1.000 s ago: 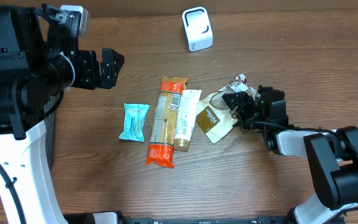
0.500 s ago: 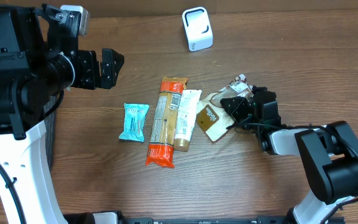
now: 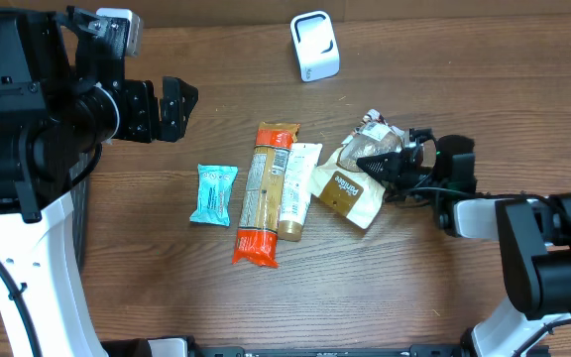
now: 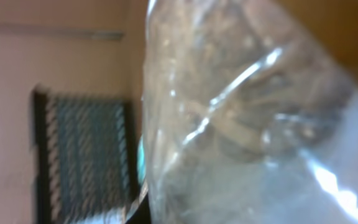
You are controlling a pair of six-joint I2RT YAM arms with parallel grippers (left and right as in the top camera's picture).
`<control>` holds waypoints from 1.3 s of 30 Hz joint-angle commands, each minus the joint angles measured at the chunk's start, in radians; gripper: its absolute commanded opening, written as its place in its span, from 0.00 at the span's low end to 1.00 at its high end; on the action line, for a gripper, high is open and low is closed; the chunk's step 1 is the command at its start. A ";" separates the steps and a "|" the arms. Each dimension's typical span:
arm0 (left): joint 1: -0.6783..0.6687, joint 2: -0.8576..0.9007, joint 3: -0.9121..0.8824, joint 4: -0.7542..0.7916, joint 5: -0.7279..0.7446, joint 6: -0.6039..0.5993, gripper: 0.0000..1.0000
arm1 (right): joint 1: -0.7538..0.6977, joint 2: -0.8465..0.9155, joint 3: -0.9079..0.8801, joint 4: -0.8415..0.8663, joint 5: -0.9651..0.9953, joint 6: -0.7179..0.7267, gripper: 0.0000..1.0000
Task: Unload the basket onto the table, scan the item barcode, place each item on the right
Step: 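Lift the snack bag with the right gripper toward the scanner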
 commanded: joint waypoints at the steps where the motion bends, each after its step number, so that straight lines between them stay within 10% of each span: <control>1: -0.001 0.003 0.008 0.001 -0.002 0.016 1.00 | -0.016 -0.075 0.039 0.014 -0.286 -0.068 0.04; 11: -0.001 0.003 0.008 0.001 -0.002 0.016 1.00 | -0.009 -0.158 0.045 -0.091 -0.228 -0.132 0.04; 21: -0.001 0.003 0.008 0.001 -0.002 0.016 1.00 | -0.010 -0.168 0.194 -0.697 0.162 -0.513 0.04; 32: -0.001 0.003 0.008 0.001 -0.003 0.016 1.00 | 0.002 -0.171 0.854 -1.564 0.648 -0.779 0.04; 39: -0.001 0.003 0.008 0.001 -0.002 0.016 1.00 | 0.004 -0.173 0.948 -1.704 0.338 -0.899 0.04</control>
